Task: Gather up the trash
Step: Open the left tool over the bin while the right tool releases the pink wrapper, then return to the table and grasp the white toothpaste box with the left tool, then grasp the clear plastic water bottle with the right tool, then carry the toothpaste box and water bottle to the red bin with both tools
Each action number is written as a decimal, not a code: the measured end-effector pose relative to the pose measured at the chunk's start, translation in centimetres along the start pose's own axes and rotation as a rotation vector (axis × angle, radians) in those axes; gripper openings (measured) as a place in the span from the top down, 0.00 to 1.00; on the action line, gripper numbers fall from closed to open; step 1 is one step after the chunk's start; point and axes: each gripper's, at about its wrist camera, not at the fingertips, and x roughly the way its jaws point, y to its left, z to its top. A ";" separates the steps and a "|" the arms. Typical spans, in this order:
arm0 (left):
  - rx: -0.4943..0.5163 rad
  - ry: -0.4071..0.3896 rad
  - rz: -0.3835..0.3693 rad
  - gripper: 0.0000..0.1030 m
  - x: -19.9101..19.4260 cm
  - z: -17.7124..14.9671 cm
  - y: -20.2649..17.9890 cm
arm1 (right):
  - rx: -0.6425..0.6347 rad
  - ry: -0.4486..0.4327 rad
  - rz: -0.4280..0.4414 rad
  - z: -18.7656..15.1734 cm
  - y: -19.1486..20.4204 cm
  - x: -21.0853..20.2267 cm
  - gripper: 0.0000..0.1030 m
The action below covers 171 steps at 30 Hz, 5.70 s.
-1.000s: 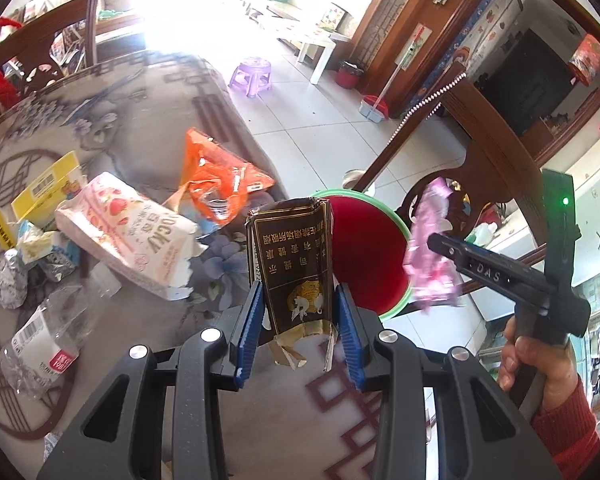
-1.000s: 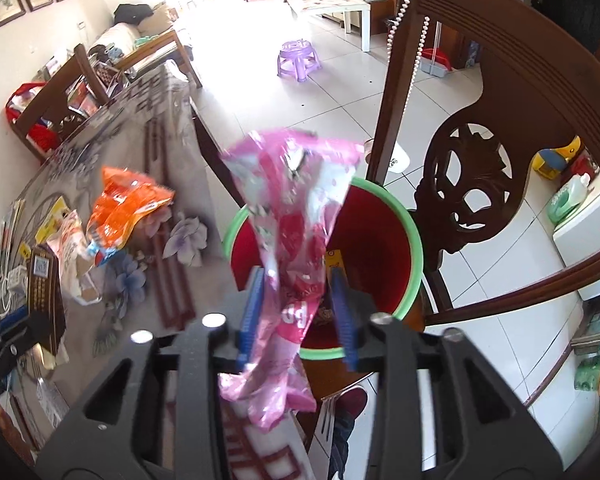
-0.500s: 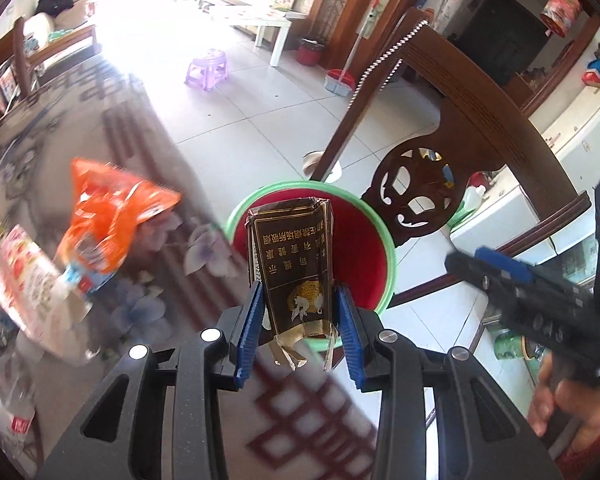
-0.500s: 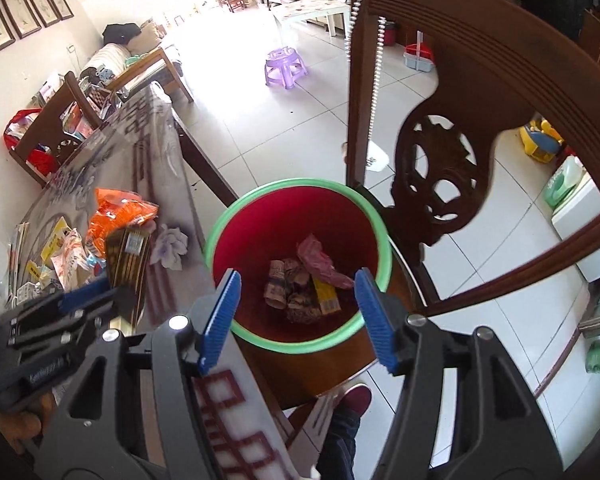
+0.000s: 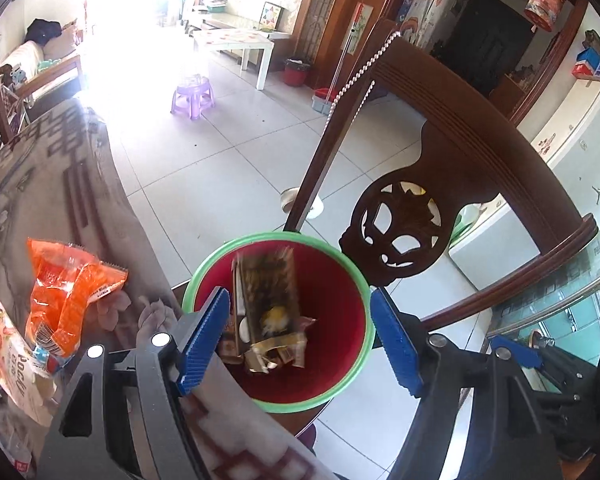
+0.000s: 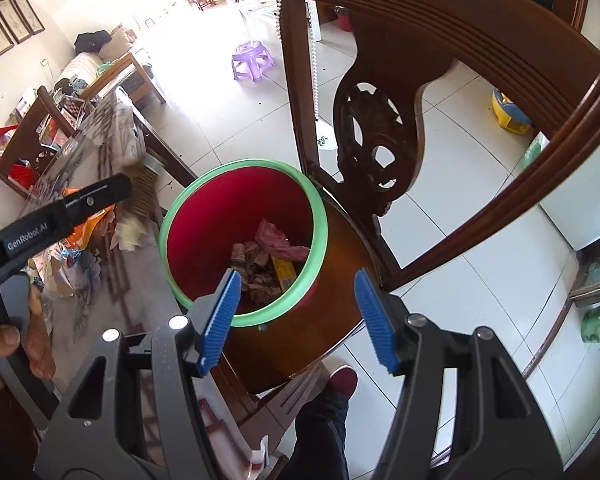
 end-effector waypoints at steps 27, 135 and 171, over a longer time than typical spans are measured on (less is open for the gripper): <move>-0.380 -0.086 0.202 0.33 -16.1 -14.0 19.4 | -0.273 0.060 0.156 -5.3 18.7 1.3 0.39; -0.624 -0.108 0.139 0.52 -22.3 -22.5 30.6 | -0.549 -0.002 0.356 -10.8 39.7 -2.3 0.54; -0.455 -0.061 0.104 0.52 -18.4 -16.6 22.9 | -0.380 -0.009 0.309 -7.5 29.5 -2.3 0.54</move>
